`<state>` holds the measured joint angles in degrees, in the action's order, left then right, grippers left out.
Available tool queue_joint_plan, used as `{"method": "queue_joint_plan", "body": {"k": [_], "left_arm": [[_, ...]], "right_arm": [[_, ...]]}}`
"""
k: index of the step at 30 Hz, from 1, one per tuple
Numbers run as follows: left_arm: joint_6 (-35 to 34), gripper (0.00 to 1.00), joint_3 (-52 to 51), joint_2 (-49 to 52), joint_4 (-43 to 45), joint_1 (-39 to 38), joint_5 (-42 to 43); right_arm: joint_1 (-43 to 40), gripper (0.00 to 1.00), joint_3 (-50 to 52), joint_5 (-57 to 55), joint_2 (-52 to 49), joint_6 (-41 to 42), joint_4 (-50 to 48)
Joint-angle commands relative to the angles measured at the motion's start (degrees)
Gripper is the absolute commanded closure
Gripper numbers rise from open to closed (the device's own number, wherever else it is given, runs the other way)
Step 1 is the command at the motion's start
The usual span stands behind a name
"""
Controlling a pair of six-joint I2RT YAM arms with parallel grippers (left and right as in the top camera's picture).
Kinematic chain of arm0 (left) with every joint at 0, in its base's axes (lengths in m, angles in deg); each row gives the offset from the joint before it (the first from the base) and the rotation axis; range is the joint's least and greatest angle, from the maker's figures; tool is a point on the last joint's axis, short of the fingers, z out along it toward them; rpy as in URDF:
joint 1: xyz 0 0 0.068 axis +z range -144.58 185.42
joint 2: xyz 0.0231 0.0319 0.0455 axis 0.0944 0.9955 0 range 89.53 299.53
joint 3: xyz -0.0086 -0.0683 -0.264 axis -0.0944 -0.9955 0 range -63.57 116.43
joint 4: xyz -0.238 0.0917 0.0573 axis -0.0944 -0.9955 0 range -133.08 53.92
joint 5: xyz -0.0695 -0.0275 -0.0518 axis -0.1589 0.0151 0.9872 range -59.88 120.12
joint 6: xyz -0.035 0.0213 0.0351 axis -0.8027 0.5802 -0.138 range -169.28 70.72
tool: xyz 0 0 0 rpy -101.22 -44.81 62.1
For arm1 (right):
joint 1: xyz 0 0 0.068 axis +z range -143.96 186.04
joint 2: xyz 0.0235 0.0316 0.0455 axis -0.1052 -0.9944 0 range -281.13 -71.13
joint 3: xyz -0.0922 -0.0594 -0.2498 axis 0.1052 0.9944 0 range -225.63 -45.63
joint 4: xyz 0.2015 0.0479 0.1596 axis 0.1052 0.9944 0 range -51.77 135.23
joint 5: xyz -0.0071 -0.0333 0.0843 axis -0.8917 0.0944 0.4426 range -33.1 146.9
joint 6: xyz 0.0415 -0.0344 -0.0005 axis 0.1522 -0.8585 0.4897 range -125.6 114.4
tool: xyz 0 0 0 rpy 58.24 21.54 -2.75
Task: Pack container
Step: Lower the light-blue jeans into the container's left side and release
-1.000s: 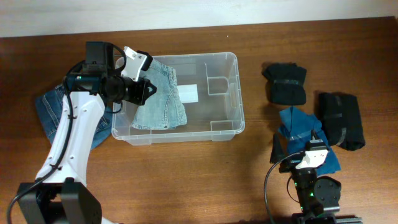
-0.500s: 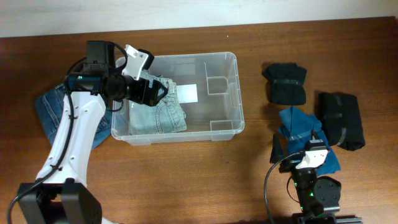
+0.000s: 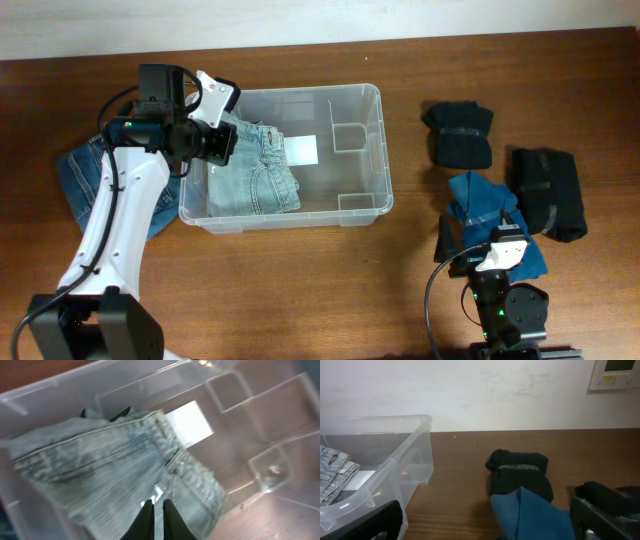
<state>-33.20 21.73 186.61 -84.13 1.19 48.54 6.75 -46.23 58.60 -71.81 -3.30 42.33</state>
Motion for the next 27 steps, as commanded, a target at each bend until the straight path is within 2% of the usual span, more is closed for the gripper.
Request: {"method": "queue_joint_plan", "body": {"k": [1,8,17,27], "left_arm": [[0.26,0.94,1.51,1.49,-0.59,-0.24,-4.15],[0.26,0.95,1.42,8.07,-0.17,-0.24,-5.05],[-3.19,0.95,1.42,19.41,3.65,-0.24,-16.94],[-4.96,0.95,3.1,21.73,4.07,-0.28,-16.7]], "right_arm": [[-0.46,0.02,0.28,-0.26,0.26,-0.39,0.37],[-0.46,0.02,0.28,-0.26,0.26,-0.39,0.35],[-0.46,0.02,0.28,-0.26,0.26,-0.37,0.37],[-0.46,0.02,0.28,-0.26,0.26,-0.39,0.37]]}}
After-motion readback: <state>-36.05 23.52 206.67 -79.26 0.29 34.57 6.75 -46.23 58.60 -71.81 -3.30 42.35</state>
